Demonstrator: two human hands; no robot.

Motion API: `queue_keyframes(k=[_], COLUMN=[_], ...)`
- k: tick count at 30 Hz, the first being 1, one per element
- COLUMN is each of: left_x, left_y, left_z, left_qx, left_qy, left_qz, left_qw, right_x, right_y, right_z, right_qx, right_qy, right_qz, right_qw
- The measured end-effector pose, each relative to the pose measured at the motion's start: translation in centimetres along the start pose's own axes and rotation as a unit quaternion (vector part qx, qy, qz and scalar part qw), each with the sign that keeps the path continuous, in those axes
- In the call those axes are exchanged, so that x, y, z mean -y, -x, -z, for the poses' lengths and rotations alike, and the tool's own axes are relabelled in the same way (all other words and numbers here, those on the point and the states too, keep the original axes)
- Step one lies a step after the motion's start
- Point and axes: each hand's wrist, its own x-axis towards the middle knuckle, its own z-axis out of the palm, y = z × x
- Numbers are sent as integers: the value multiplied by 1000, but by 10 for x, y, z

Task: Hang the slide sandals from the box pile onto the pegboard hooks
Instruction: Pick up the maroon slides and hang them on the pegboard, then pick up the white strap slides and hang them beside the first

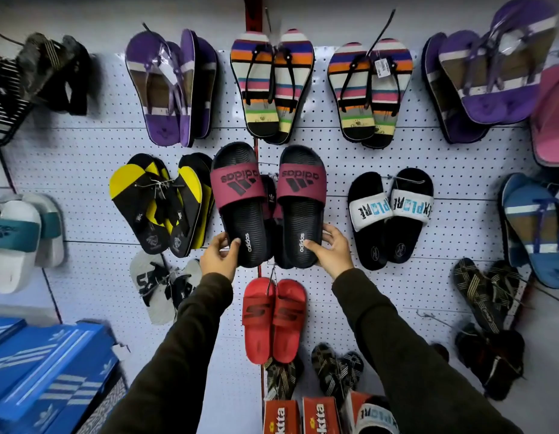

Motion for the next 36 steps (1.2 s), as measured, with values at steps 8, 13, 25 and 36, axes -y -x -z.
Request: queue_keyframes(k=[8,13,25,36], left_x=[37,62,149,235], left_y=[-9,1,117,255], left_z=[-6,-17,-53,-111], left_qx=[55,61,141,309], left_qy=[-11,17,20,-180], left_qz=[91,106,239,324], left_qw=[994,992,961,876], right_x=[-45,-66,-154,-274], right_y=[-1,9,82,187], right_z=[-9,-15,38,196], right_qx=[-20,-33,18,-89], right_qy=[20,8,-8,183], right_qz=[-69,-73,-198,-418], right_qw=[997,997,980,885])
